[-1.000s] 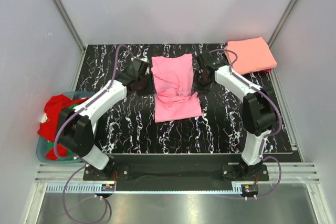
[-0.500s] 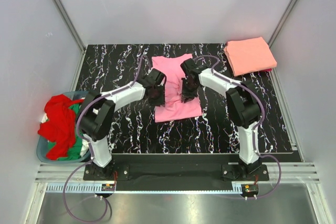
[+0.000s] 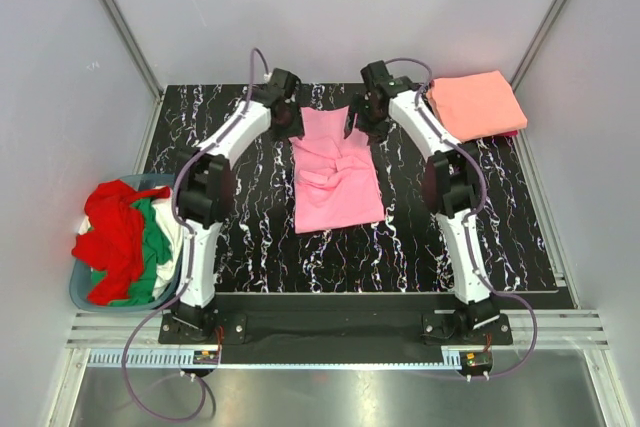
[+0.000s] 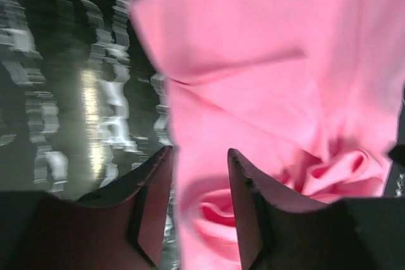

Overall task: Fold and stack the t-shirts
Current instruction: Fold the tshirt

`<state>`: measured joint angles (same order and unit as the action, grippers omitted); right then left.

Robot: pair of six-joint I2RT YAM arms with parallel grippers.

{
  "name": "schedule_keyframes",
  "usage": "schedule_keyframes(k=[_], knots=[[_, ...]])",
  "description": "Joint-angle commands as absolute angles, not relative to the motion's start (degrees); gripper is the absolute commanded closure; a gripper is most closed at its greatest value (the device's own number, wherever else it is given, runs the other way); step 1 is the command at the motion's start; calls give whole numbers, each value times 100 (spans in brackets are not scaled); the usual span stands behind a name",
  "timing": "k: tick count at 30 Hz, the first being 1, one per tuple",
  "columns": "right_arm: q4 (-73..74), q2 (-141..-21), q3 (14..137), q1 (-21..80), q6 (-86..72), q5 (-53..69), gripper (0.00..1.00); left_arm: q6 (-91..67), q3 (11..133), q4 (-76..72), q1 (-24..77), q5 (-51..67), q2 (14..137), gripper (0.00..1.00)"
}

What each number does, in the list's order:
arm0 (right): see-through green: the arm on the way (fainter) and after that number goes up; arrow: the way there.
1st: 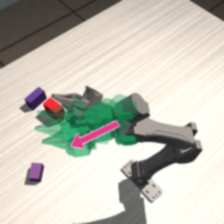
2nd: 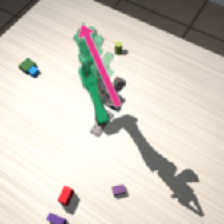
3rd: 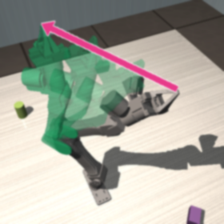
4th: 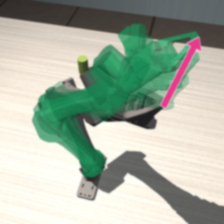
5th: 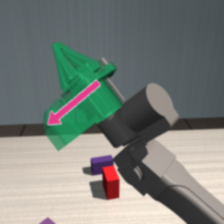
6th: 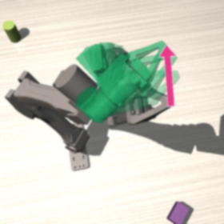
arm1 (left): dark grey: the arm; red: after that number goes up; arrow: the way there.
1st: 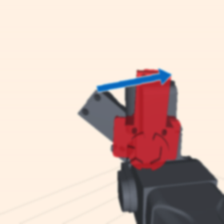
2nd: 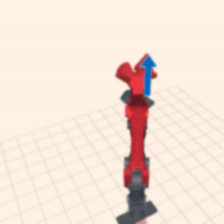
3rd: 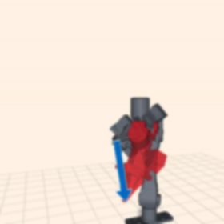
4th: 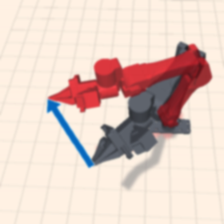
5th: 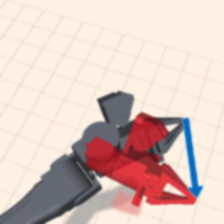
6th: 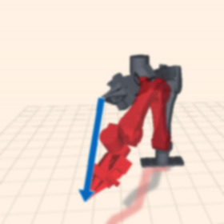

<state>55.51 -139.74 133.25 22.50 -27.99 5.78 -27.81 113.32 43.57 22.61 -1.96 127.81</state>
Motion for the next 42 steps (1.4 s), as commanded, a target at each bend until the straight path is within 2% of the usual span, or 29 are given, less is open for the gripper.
schedule_keyframes(k=[1,3,8,10,12,14,17,19,27,31,32,34,36,39,40,42], knots=[[6031,-13502,13432,2259,-2567,597,24,-2584,11289,4800,2241,-623,12131,50],[5513,-12747,12318,2250,-2601,536,21,-2566,10752,4448,2311,-624,11420,50],[4431,-11087,9395,2250,-2873,641,18,-2785,8318,3422,2539,-142,9883,51],[4088,-10751,8740,2250,-2988,729,18,-3005,7293,3139,2636,-44,9538,50],[3850,-10337,7913,2259,-3058,747,18,-3259,6630,2691,2751,184,9046,47],[3614,-10030,7203,2250,-3164,817,18,-3540,5733,2183,2812,509,8597,38],[3254,-9844,6516,2250,-3313,993,19,-3796,4766,1497,2865,791,8140,30],[3095,-9835,6233,2250,-3410,1063,21,-3998,4283,1110,2883,852,7938,28],[2900,-10204,6354,2250,-3375,1063,26,-4465,3533,290,2962,967,7919,29],[2813,-10353,6311,2250,-3384,1099,32,-4605,3384,27,3023,993,8112,29],[2778,-10371,6293,2259,-3401,1099,37,-4684,3349,-122,3041,1011,8147,30],[2716,-10371,6223,2250,-3410,1116,44,-4737,3261,-263,3128,1002,8261,33],[2672,-10371,6179,2259,-3436,1151,55,-4834,3165,-386,3181,976,8358,38],[2558,-10380,6074,2259,-3472,1230,73,-4974,3146,-641,3287,914,8559,56],[2497,-10397,6021,2250,-3480,1257,78,-4983,3199,-685,3331,905,8613,70],[2452,-10389,5959,2250,-3515,1327,88,-4983,3356,-660,3410,844,8692,85]])
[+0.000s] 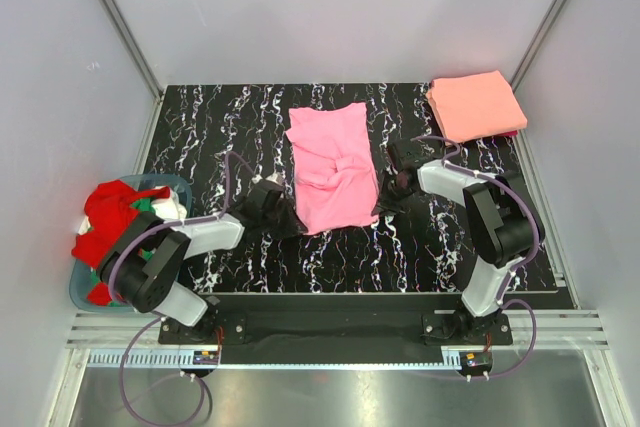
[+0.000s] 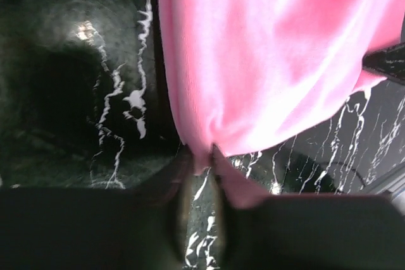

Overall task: Fold and stack the t-shirts
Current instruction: Fold the tshirt

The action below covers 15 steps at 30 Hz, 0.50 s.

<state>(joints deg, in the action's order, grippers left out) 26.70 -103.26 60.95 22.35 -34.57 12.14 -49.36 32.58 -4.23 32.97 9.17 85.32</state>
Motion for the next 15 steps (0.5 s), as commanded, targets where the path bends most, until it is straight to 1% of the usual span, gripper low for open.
schedule_keyframes(k=[1,3,4,8,9,12,15], knots=[[2417,-10354,5924,2250,-3533,1345,91,-4975,3418,-616,3454,826,8675,99],[2426,-10266,5828,2250,-3551,1380,98,-4966,3602,-240,3602,652,8570,100],[2478,-10109,5775,2250,-3568,1362,100,-4975,3638,-89,3664,563,8491,100],[2654,-9502,5371,2302,-3840,1204,100,-5185,3630,588,3963,264,7920,100],[2680,-9353,5170,2346,-3893,1187,100,-5238,3595,867,4138,133,7623,100],[2909,-8756,4783,2732,-4218,985,100,-5422,3568,1613,4551,-191,6964,100],[3128,-8140,4423,3426,-4710,783,100,-5677,3542,2370,4946,-447,6277,100]])
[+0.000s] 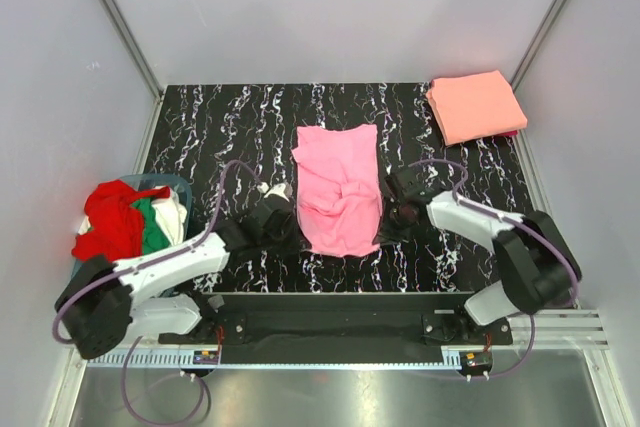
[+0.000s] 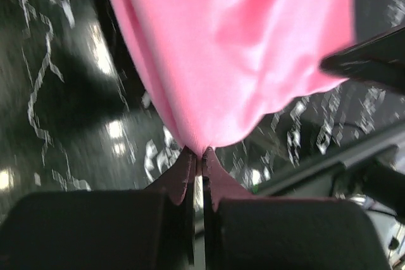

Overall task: Fold and stack the t-shirts
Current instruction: Fold the tshirt

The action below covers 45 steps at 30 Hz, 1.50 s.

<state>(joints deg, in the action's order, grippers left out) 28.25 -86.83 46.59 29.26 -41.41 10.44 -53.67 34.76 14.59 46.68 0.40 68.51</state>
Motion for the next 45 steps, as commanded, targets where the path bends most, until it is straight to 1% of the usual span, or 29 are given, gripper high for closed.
schedule_keyframes(k=[1,2,5,7,9,11,12,14,15,17,22,23,26,31,37,45], knots=[[3225,-7843,4334,3602,-4868,739,100,-5852,3542,2556,5053,-500,6101,100],[3243,-7692,4246,3925,-5165,703,100,-5932,3507,2732,5236,-597,5769,100],[3348,-7182,3982,4296,-5606,642,100,-6213,3454,3286,5449,-712,5188,100],[3550,-6892,3964,4324,-5678,598,100,-6240,3489,3620,5502,-738,4984,100],[3891,-6707,4191,4324,-5660,344,100,-6153,3673,3944,5493,-870,4799,100],[4042,-6697,4411,4324,-5564,63,100,-5968,4014,4156,5493,-1071,4834,100],[4217,-6793,4708,4316,-5520,18,100,-5785,4156,4288,5450,-1211,4895,100],[4394,-6969,5061,4307,-5293,-332,100,-5573,4585,4368,5362,-1274,5218,100],[4603,-7187,5411,4263,-5221,-438,100,-5468,4727,4438,5196,-1257,5334,100],[4728,-7391,5711,4132,-5002,-553,100,-5108,5095,4439,4889,-1135,5676,100],[4658,-7918,6380,3359,-4493,-212,100,-4378,5764,4175,4062,-450,6405,100],[4693,-8093,6607,3279,-4422,-185,100,-4290,5887,4149,3817,-231,6546,100],[4807,-8497,7134,3103,-4167,-149,100,-3921,6493,4218,3500,-36,7153,100],[4922,-9034,7760,2857,-3867,-36,100,-3472,7460,4368,3182,377,8127,100],[4966,-9667,8445,2549,-3621,176,100,-3349,8006,4315,2646,1141,8884,100],[5106,-10423,9184,2303,-3393,272,100,-3111,8823,4482,2250,1582,9764,100]])
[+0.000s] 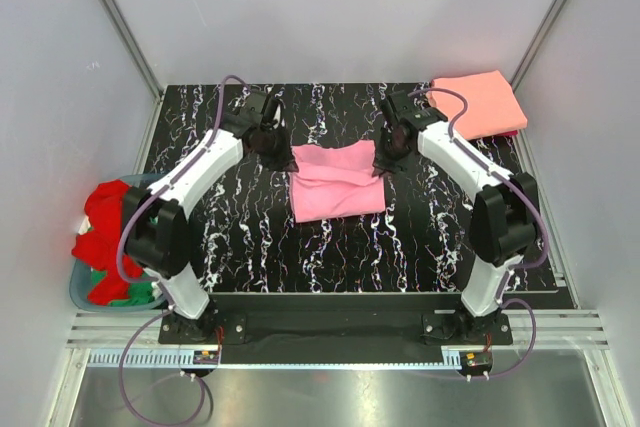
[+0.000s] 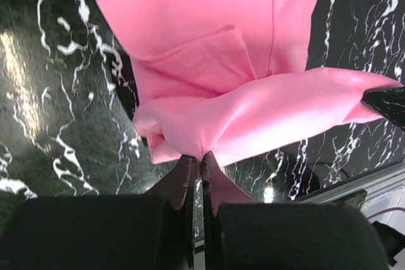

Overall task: Fold and stack the t-shirts
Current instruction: Fold the tshirt

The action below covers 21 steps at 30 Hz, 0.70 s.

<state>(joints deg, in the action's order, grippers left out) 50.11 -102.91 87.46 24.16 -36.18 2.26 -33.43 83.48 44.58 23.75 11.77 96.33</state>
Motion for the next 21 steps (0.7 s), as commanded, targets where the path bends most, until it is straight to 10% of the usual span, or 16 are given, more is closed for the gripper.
schedule_keyframes(k=[1,8,10,11,12,17,21], knots=[[5124,-10493,9385,2233,-3366,299,100,-3103,8885,4482,2163,1608,9895,100],[5509,-12001,11212,1890,-3173,465,100,-2822,10211,4798,1767,1802,11186,96],[5633,-12583,12227,1820,-3156,684,74,-2751,11010,4956,1609,1837,12038,86],[5729,-13212,12626,1776,-3068,825,32,-2742,11300,5009,1565,1907,12346,72],[5852,-13575,13082,1749,-3006,983,17,-2733,11920,5079,1504,2038,12958,58],[6089,-14862,15073,1635,-2646,1626,3,-3216,12078,4554,1169,2531,13308,29],[4680,-13337,12557,1635,-2741,1267,2,-3129,11139,4114,1169,2216,12431,21]])
